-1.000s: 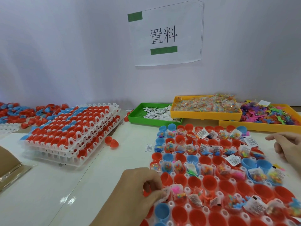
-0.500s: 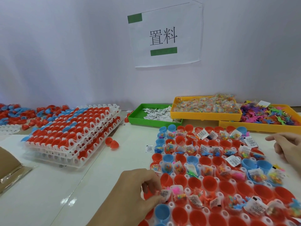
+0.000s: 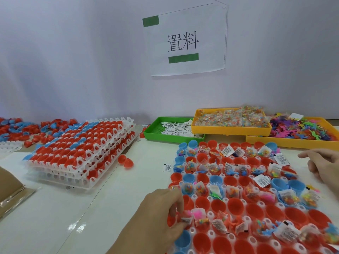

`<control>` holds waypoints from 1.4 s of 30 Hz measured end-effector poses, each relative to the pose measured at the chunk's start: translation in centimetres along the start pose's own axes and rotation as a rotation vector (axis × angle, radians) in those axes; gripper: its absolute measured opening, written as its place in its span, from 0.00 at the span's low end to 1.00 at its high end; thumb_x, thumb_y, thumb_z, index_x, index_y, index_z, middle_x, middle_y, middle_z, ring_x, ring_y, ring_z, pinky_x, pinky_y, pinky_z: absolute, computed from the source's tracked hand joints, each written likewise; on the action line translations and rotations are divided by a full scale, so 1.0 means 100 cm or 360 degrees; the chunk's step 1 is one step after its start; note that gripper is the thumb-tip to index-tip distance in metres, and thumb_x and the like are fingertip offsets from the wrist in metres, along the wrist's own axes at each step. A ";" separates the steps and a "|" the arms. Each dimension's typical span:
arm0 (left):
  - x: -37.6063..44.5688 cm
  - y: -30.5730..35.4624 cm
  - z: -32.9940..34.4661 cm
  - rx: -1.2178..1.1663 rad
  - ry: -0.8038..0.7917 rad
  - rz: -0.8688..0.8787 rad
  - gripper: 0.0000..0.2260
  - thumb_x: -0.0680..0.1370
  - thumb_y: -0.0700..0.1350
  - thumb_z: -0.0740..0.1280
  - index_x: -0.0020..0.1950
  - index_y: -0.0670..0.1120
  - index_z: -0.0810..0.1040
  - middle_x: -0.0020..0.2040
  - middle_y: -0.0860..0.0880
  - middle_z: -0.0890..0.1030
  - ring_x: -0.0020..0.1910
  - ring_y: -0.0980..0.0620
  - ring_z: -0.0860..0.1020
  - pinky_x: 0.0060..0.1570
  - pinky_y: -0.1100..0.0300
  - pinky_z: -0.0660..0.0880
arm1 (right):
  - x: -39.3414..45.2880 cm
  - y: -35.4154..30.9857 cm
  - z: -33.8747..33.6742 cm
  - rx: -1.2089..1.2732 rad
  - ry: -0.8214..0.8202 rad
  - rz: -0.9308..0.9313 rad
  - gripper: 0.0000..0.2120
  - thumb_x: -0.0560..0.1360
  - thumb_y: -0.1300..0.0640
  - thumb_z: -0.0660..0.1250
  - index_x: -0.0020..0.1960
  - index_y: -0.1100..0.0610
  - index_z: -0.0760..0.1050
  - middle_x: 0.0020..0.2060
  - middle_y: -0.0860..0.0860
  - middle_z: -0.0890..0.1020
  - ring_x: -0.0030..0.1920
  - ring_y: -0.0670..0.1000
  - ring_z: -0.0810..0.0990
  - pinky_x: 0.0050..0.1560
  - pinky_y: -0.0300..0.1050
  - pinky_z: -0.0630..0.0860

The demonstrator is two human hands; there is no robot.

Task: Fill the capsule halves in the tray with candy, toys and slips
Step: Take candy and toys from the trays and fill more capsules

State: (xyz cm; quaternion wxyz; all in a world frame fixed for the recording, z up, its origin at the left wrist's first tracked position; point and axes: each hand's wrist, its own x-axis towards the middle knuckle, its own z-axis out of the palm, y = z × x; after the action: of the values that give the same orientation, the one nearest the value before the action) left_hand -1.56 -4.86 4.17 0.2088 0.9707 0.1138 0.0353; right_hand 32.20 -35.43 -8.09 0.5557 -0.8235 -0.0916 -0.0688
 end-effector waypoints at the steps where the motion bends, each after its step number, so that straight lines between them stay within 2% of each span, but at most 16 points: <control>1: 0.000 0.000 0.000 0.0023 -0.0008 -0.0014 0.15 0.73 0.51 0.73 0.38 0.57 0.66 0.39 0.61 0.71 0.40 0.59 0.71 0.39 0.73 0.67 | 0.000 0.000 0.000 0.0001 0.0000 0.0001 0.18 0.73 0.41 0.59 0.49 0.49 0.83 0.25 0.50 0.77 0.21 0.42 0.69 0.21 0.29 0.65; 6: 0.002 -0.001 0.000 0.0008 -0.0027 -0.0114 0.15 0.74 0.50 0.73 0.36 0.55 0.67 0.40 0.60 0.73 0.39 0.59 0.69 0.39 0.72 0.69 | -0.001 0.001 0.000 0.0004 -0.0014 0.0001 0.18 0.73 0.41 0.59 0.48 0.49 0.83 0.25 0.50 0.77 0.21 0.42 0.69 0.22 0.29 0.65; 9: 0.002 -0.001 -0.004 -0.0028 -0.0044 -0.0167 0.15 0.73 0.48 0.73 0.35 0.54 0.67 0.39 0.60 0.73 0.39 0.58 0.70 0.37 0.75 0.68 | -0.002 -0.001 0.000 0.0003 -0.0001 -0.0003 0.18 0.72 0.40 0.59 0.48 0.48 0.83 0.25 0.50 0.77 0.21 0.42 0.69 0.21 0.29 0.65; 14: 0.000 -0.001 -0.009 -0.0086 -0.0027 -0.0115 0.15 0.72 0.50 0.75 0.35 0.54 0.68 0.37 0.59 0.73 0.39 0.58 0.70 0.39 0.75 0.68 | -0.001 -0.001 0.000 -0.0007 0.0002 -0.0028 0.18 0.73 0.40 0.59 0.47 0.49 0.83 0.26 0.51 0.77 0.22 0.43 0.70 0.20 0.30 0.65; 19: -0.004 -0.008 -0.010 -0.0184 0.0020 -0.0027 0.13 0.69 0.50 0.77 0.35 0.55 0.73 0.36 0.58 0.76 0.38 0.65 0.72 0.40 0.72 0.70 | 0.005 0.007 0.001 -0.0012 0.0012 -0.0010 0.18 0.73 0.41 0.59 0.48 0.48 0.83 0.26 0.51 0.77 0.21 0.42 0.69 0.22 0.28 0.65; 22: -0.007 -0.011 -0.011 -0.0186 0.0037 0.0066 0.11 0.69 0.50 0.78 0.36 0.57 0.75 0.36 0.59 0.77 0.40 0.66 0.73 0.38 0.73 0.69 | 0.008 0.014 0.000 -0.0001 -0.0016 -0.0003 0.16 0.75 0.43 0.60 0.48 0.50 0.83 0.25 0.51 0.76 0.21 0.44 0.68 0.23 0.29 0.64; 27: -0.010 -0.008 -0.013 -0.0221 0.0111 0.0121 0.07 0.71 0.55 0.74 0.37 0.59 0.78 0.35 0.60 0.77 0.41 0.65 0.74 0.37 0.72 0.70 | 0.009 0.017 -0.002 -0.0030 -0.0022 0.0021 0.17 0.76 0.41 0.60 0.51 0.49 0.83 0.26 0.51 0.76 0.21 0.43 0.69 0.24 0.28 0.66; 31: -0.008 -0.006 -0.011 -0.0209 0.0100 0.0119 0.04 0.73 0.54 0.73 0.40 0.55 0.83 0.34 0.60 0.75 0.41 0.67 0.73 0.37 0.72 0.69 | 0.001 0.006 -0.002 -0.0031 -0.0021 0.0022 0.18 0.75 0.41 0.59 0.50 0.49 0.83 0.25 0.50 0.76 0.21 0.43 0.68 0.23 0.28 0.65; 35: -0.007 -0.007 -0.010 -0.0174 0.0065 0.0096 0.04 0.73 0.54 0.73 0.41 0.56 0.83 0.34 0.61 0.75 0.41 0.67 0.73 0.38 0.71 0.69 | -0.008 -0.009 -0.002 -0.0019 -0.0018 0.0045 0.18 0.73 0.41 0.58 0.48 0.48 0.83 0.25 0.50 0.77 0.21 0.41 0.68 0.21 0.28 0.64; 39: -0.008 -0.011 -0.011 -0.0193 0.0050 0.0128 0.05 0.72 0.53 0.74 0.39 0.59 0.79 0.36 0.60 0.78 0.41 0.65 0.74 0.38 0.72 0.69 | -0.015 -0.016 -0.003 -0.0014 -0.0003 0.0070 0.19 0.72 0.39 0.58 0.48 0.48 0.83 0.25 0.49 0.77 0.21 0.41 0.69 0.21 0.28 0.64; 42: -0.009 -0.016 -0.014 -0.0207 0.0032 0.0169 0.06 0.70 0.53 0.76 0.39 0.58 0.79 0.37 0.58 0.80 0.42 0.64 0.75 0.37 0.73 0.70 | -0.018 -0.020 -0.003 -0.0025 0.0022 0.0055 0.19 0.71 0.39 0.58 0.48 0.48 0.83 0.25 0.50 0.77 0.21 0.43 0.69 0.20 0.29 0.64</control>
State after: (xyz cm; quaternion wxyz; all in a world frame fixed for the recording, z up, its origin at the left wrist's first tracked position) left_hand -2.94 -3.07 4.72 0.2681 0.9593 0.0616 0.0633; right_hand 30.01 -35.14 -6.57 0.5510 -0.8287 -0.0728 -0.0657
